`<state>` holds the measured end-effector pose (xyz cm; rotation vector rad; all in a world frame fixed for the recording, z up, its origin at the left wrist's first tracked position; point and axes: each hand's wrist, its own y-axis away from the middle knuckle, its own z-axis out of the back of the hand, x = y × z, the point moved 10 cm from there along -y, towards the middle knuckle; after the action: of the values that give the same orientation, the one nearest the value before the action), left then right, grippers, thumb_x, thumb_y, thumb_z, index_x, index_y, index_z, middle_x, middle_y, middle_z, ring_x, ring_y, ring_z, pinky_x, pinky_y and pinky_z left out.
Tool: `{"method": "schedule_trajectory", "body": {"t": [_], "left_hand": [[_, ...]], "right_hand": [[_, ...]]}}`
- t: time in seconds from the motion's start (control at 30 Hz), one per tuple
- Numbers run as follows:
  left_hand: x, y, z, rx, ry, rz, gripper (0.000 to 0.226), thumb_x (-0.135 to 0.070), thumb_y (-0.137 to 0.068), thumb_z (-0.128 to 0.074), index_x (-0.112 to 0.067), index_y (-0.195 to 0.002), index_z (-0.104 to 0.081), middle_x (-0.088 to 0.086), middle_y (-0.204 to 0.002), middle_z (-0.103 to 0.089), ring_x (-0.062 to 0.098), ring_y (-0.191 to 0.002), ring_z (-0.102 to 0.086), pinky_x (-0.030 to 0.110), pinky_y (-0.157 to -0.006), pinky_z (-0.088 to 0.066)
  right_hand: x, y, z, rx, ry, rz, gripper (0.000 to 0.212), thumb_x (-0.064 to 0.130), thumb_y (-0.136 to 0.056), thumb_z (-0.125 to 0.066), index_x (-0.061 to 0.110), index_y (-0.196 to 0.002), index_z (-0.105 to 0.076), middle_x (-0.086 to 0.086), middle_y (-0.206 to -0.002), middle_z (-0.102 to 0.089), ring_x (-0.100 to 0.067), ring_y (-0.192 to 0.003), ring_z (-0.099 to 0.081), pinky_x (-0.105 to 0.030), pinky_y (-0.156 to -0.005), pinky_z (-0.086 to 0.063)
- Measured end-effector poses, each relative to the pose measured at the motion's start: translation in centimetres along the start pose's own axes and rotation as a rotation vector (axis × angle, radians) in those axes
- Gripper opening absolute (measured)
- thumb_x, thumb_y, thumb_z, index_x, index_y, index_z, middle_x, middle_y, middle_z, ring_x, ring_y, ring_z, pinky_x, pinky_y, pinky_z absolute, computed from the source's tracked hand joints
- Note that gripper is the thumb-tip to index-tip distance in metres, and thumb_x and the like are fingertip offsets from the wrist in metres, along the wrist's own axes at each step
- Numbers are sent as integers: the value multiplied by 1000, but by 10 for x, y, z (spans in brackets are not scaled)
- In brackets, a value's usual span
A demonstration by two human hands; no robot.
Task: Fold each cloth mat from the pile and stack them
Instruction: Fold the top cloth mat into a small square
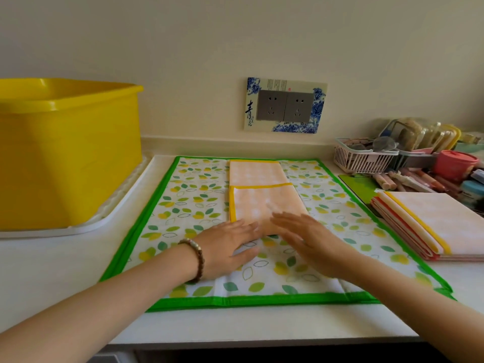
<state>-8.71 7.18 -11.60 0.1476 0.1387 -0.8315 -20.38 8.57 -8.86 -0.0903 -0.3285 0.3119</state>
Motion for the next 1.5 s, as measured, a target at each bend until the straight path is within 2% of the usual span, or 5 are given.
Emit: {"method": "schedule_trajectory", "body": {"t": [0.17,0.7,1.03,1.23,1.5], "left_hand": [[-2,0,2,-9,-5,-9,56,-51,-97,-20,-33,-149,-12,-17,-156,-4,0,-143,3,27,-119,-4],[13,13,3,6,69,-2,51,-51,-95,-17,-42,-146,-16,-26,-152,-4,-12,-137,2,17,-115,-1],[20,15,10,-41,117,59,52,-55,-92,-37,-48,-142,-25,-27,-150,-19,-11,-133,-15,21,-113,-16],[29,9,21,-126,178,106,54,-54,-90,-45,-35,-140,-37,-16,-144,-38,2,-132,-31,23,-111,-25],[35,8,26,-141,169,92,61,-52,-90,-47,-36,-145,-27,-21,-151,-21,-7,-136,-14,20,-113,-12]], "right_hand": [[10,11,-26,156,60,47,57,53,-94,-14,36,-148,-21,20,-154,-16,6,-142,-6,-22,-117,1],[-51,40,1,179,20,-48,53,56,-88,-11,51,-140,-21,34,-148,-14,15,-137,-7,-23,-118,0],[-52,23,35,11,84,-45,44,41,-89,-57,39,-132,-48,17,-135,-51,-6,-123,-49,-17,-99,-33],[-39,6,34,-11,254,42,39,31,-95,-50,33,-134,-50,12,-130,-59,-9,-114,-58,-23,-96,-44],[-34,20,55,-161,221,155,31,24,-95,-49,23,-124,-61,2,-108,-71,-16,-89,-70,-27,-80,-55]]}}
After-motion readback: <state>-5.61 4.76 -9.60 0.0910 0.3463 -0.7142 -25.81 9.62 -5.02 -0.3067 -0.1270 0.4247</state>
